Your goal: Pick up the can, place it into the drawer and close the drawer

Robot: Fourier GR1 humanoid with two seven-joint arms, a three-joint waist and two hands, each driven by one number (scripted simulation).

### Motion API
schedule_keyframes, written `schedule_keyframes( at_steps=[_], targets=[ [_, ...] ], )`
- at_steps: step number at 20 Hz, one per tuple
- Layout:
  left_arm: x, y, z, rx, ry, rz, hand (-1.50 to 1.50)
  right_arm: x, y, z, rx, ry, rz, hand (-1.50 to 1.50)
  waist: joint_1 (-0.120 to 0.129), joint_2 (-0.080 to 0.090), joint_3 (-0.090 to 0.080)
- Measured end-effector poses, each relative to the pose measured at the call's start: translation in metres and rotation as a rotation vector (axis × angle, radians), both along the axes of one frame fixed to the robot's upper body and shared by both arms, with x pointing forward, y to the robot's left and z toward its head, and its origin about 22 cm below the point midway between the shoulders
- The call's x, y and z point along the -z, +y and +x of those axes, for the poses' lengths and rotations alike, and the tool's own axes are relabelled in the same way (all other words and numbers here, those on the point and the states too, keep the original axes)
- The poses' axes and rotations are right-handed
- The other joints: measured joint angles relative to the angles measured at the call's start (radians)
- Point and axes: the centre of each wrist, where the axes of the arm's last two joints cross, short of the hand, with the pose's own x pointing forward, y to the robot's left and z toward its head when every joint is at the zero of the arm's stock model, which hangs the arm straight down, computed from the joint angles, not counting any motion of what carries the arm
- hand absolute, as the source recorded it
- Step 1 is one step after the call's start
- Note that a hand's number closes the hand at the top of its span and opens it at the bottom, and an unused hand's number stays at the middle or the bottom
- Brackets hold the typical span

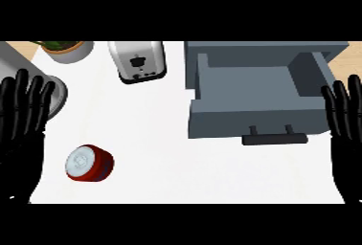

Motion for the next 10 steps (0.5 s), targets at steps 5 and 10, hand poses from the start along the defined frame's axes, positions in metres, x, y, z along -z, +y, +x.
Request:
schedule_keyframes(
  at_steps=[5, 10],
  targets=[
    [-0.001, -0.018, 0.0, 0.444, 0.001, 0.002, -1.5, -0.001, 0.0, 0.0, 0.011, 0.001, -0.018, -1.5, 0.004, -0.016, 0.019],
    [0.016, -0.012, -0.008, 0.836, 0.176, 0.175, -1.5, 0.019, -0.008, -0.002, 0.066, 0.187, -0.014, -1.5, 0.008, -0.014, 0.025]
  ],
)
